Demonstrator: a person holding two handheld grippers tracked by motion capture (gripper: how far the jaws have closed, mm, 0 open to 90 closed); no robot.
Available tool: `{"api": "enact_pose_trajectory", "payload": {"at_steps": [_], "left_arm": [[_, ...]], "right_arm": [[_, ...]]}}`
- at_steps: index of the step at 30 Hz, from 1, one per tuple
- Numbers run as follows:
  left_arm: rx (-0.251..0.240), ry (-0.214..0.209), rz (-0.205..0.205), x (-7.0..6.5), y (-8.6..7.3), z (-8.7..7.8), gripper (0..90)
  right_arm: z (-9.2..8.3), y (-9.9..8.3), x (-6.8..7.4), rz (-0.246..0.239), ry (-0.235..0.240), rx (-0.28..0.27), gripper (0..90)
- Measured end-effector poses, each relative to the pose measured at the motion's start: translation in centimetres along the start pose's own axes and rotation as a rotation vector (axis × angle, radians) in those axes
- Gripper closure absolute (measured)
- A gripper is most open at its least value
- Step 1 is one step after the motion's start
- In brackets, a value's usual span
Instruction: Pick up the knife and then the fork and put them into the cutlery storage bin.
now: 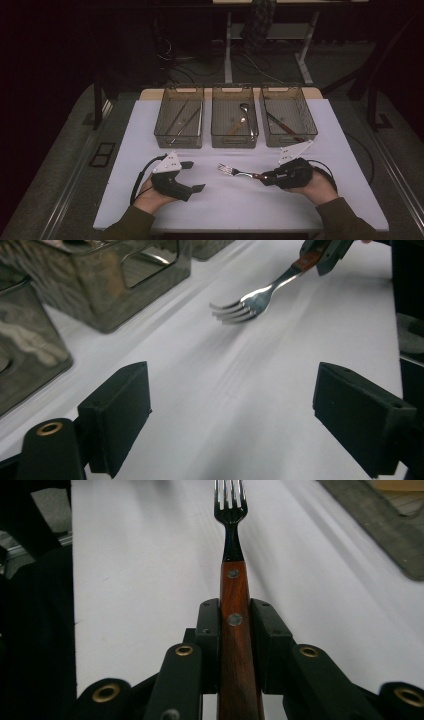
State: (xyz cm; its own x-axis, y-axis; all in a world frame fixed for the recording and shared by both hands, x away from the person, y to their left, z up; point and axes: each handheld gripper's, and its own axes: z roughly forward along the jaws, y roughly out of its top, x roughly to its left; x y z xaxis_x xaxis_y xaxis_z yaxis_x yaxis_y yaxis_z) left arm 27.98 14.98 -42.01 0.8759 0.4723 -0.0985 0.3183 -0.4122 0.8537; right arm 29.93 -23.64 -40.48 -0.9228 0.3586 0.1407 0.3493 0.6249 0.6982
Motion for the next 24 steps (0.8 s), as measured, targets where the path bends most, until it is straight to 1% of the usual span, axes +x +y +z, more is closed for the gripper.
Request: {"api": "enact_pose_trajectory", "payload": {"at_steps": [3,4,6,8,9,12,15,17,23,24], "left_arm": [[-0.008,0.016,-0.026,0.2,-0.5,0.0,6.4],[-0.003,0.021,-0.029,0.2,-0.6,0.2,4.8],[0.016,0.02,-0.049,0.4,-0.8,0.5,0.2],[0.03,0.015,-0.051,0.4,-0.9,0.7,0.0],[0.034,0.016,-0.042,0.4,-0.9,0.8,0.0],[0.036,0.013,-0.038,0.2,-0.8,0.8,0.0],[0.032,0.017,-0.044,0.3,-0.8,0.8,0.0],[0.032,0.011,-0.052,0.3,-0.8,0.8,0.0],[0.053,0.008,-0.047,0.2,-0.9,1.0,0.0],[0.054,0.01,-0.041,0.1,-0.9,1.1,0.0]], "right_arm": [[-0.3,-0.1,-0.3,0.014,-0.017,-0.01,75.2],[-0.4,-0.2,-0.4,0.02,-0.02,-0.015,75.2],[-0.7,-0.3,-0.7,0.034,-0.034,-0.022,75.2],[-1.1,-0.3,-0.9,0.047,-0.05,-0.034,75.2],[-1.2,-0.4,-1.0,0.05,-0.054,-0.036,75.2],[-1.7,-0.5,-1.4,0.071,-0.067,-0.055,75.2],[-2.1,-0.6,-1.6,0.084,-0.082,-0.064,75.2],[-2.3,-0.7,-1.8,0.091,-0.094,-0.07,75.2],[-3.6,-0.8,-2.2,0.115,-0.125,-0.11,75.2],[-3.8,-0.8,-2.3,0.118,-0.13,-0.116,75.2]]}}
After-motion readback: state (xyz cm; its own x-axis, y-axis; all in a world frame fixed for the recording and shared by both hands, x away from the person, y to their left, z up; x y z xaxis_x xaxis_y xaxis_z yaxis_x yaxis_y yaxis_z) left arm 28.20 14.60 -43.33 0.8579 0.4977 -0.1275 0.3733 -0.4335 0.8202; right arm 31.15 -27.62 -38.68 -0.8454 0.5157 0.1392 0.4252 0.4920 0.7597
